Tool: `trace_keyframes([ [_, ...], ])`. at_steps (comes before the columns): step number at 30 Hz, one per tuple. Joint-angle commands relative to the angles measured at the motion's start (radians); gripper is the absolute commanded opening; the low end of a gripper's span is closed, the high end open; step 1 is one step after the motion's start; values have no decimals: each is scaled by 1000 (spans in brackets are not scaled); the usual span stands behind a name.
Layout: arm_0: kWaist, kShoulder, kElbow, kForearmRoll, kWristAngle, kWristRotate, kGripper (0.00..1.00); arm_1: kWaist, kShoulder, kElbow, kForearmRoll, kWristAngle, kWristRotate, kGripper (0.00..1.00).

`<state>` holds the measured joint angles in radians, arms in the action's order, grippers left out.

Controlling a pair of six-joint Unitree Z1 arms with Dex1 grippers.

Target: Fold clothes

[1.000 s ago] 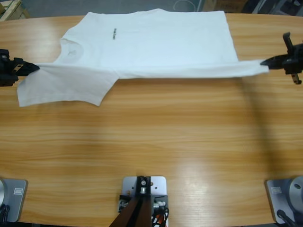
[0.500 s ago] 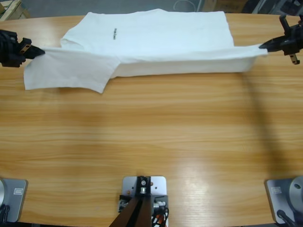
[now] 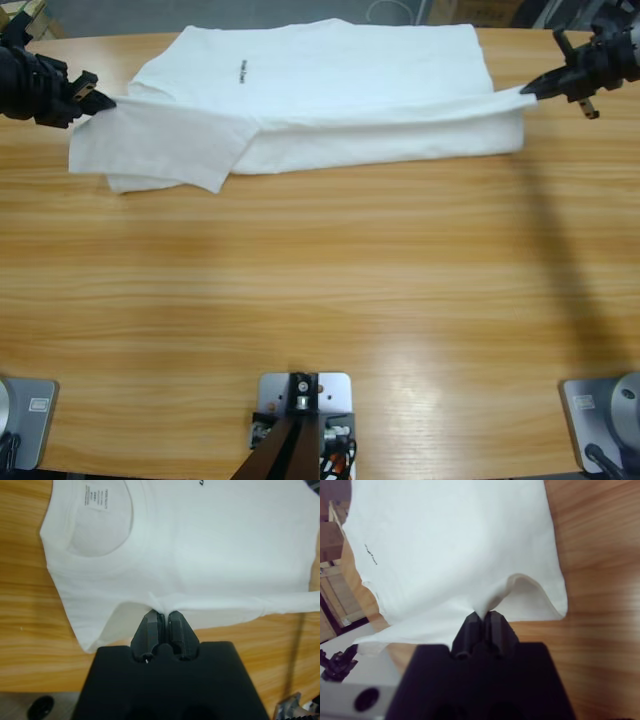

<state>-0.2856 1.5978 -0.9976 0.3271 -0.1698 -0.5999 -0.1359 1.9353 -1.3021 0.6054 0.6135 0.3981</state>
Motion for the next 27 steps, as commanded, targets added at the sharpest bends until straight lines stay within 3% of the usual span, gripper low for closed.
trace_keyframes([
  [1,46,118,-58,13,-23,31,0,10,132,-79,22,9,-21,0],
  [27,52,285,-125,6,-30,50,0,24,269,-181,37,-4,-24,0],
])
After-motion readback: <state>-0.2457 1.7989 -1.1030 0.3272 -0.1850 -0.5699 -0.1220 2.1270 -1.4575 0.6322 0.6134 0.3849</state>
